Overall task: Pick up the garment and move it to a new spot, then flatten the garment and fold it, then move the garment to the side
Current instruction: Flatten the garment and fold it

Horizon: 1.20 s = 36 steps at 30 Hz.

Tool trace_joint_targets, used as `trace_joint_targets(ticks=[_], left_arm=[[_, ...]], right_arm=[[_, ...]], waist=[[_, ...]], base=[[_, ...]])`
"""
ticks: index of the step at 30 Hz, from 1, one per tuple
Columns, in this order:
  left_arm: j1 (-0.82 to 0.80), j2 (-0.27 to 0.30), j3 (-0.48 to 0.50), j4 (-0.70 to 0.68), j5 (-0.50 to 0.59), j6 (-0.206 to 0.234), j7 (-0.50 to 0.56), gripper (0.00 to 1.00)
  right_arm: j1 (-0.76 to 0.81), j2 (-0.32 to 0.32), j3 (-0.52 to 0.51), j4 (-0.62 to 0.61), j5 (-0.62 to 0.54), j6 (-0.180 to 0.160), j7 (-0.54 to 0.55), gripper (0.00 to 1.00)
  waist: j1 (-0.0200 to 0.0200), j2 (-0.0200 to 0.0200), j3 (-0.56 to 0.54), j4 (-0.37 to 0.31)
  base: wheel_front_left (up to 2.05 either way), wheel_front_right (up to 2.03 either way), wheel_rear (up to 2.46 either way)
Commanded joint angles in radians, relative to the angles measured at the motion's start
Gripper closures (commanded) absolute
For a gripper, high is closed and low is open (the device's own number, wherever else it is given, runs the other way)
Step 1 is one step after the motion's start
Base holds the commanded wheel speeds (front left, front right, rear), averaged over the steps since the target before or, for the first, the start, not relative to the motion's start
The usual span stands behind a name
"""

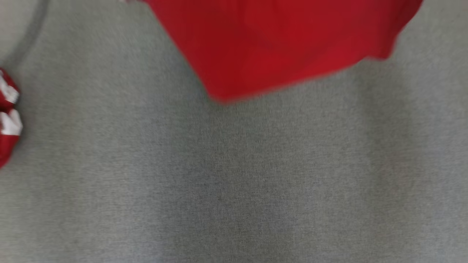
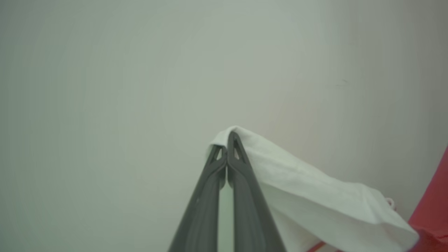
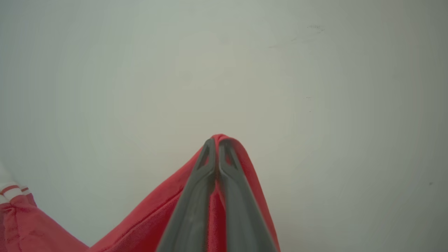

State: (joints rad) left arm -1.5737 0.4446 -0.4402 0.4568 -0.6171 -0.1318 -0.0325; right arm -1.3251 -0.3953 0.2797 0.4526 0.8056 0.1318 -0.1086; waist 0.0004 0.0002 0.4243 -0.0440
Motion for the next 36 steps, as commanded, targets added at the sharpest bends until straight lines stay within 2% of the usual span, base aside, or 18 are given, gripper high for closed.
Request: trace_joint_targets(ticks=[1, 8, 16, 24, 30, 34, 36], left_arm=[[-0.05, -0.002, -0.002, 0.024, 0.007, 0.003, 0.003, 1.0], [-0.389, -0.046, -0.046, 0.21, 0.029, 0.003, 0.004, 1.0], [-0.549, -0.093, -0.111, 0.352, 0.011, 0.003, -0.047, 1.0], [-0.573, -0.11, -0.186, 0.392, -0.019, 0.003, -0.077, 1.0], [-0.523, -0.11, -0.21, 0.409, -0.049, 0.002, -0.119, 1.0], [-0.432, -0.088, -0.206, 0.371, -0.079, 0.003, -0.182, 1.0], [-0.319, -0.065, -0.198, 0.309, -0.113, 0.003, -0.21, 1.0]], right_arm=[[-0.05, -0.004, -0.005, 0.018, 0.005, -0.002, 0.003, 1.0], [-0.363, -0.058, 0.039, 0.135, -0.035, -0.002, 0.023, 1.0], [-0.53, -0.088, 0.101, 0.285, -0.058, -0.002, -0.002, 1.0], [-0.558, -0.102, 0.158, 0.351, -0.024, -0.002, -0.027, 1.0], [-0.508, -0.102, 0.205, 0.368, 0.028, -0.002, -0.07, 1.0], [-0.418, -0.112, 0.247, 0.321, 0.07, -0.002, -0.108, 1.0], [-0.31, -0.14, 0.287, 0.248, 0.088, -0.002, -0.133, 1.0]], waist=[[-0.0004, -0.0002, 0.149, -0.027], [-0.0004, -0.0002, 0.217, -0.024], [-0.0004, -0.0002, 0.261, -0.021], [-0.0004, -0.0002, 0.3, -0.026], [-0.0004, -0.0002, 0.31, -0.031], [-0.0004, -0.0002, 0.278, -0.032], [-0.0004, -0.0002, 0.237, -0.033]], base=[[0.0, 0.0, 0.0], [0.0, 0.0, 0.0], [0.0, 0.0, 0.0], [0.0, 0.0, 0.0], [0.0, 0.0, 0.0], [0.0, 0.0, 0.0], [0.0, 0.0, 0.0]])
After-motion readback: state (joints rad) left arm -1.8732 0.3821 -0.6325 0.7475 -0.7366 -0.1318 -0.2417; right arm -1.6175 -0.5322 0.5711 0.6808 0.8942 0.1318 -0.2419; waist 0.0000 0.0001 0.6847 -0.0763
